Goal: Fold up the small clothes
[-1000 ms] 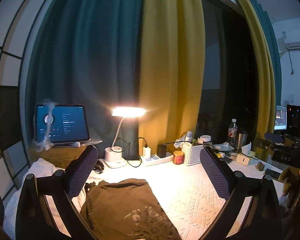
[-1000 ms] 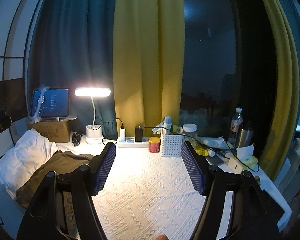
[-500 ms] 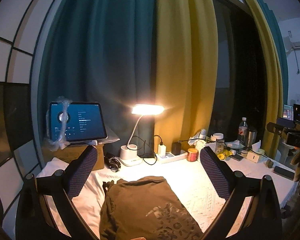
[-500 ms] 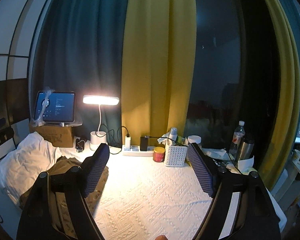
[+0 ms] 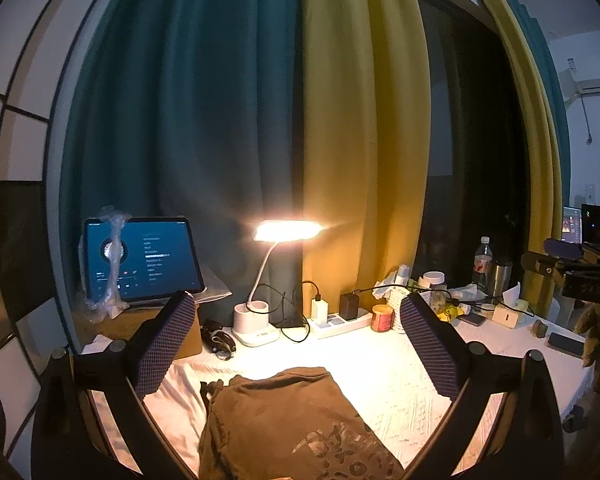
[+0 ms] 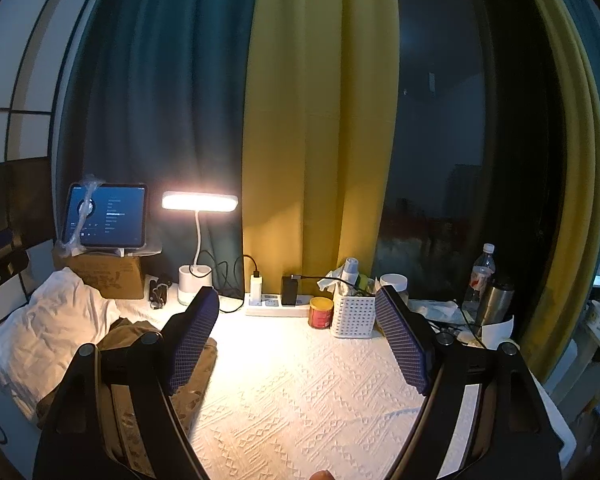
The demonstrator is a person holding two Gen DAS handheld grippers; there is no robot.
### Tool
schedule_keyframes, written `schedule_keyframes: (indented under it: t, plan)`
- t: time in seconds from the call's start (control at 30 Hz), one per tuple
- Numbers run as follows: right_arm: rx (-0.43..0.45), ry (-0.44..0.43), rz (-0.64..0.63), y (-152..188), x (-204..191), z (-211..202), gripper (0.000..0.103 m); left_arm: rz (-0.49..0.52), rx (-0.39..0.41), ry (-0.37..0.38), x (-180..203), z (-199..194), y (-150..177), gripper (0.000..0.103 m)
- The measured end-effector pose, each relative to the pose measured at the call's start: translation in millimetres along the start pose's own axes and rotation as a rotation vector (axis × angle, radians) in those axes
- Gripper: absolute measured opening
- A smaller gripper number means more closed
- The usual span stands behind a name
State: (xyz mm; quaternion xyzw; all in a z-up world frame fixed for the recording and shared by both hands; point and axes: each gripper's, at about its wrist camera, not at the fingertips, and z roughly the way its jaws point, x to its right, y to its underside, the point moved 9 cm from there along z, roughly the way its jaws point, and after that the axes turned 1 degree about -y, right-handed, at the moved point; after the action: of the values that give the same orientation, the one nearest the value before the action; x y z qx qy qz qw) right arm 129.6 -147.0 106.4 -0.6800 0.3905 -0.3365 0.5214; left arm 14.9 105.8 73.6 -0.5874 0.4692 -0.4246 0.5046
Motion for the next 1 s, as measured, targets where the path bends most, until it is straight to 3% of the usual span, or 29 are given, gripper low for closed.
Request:
schedule_keyframes:
  t: [1.0]
  plan:
    - [-0.022, -0.002, 0.012, 10, 7, 12, 0.083, -0.007, -0.034, 0.014, 7, 13, 8, 0.101]
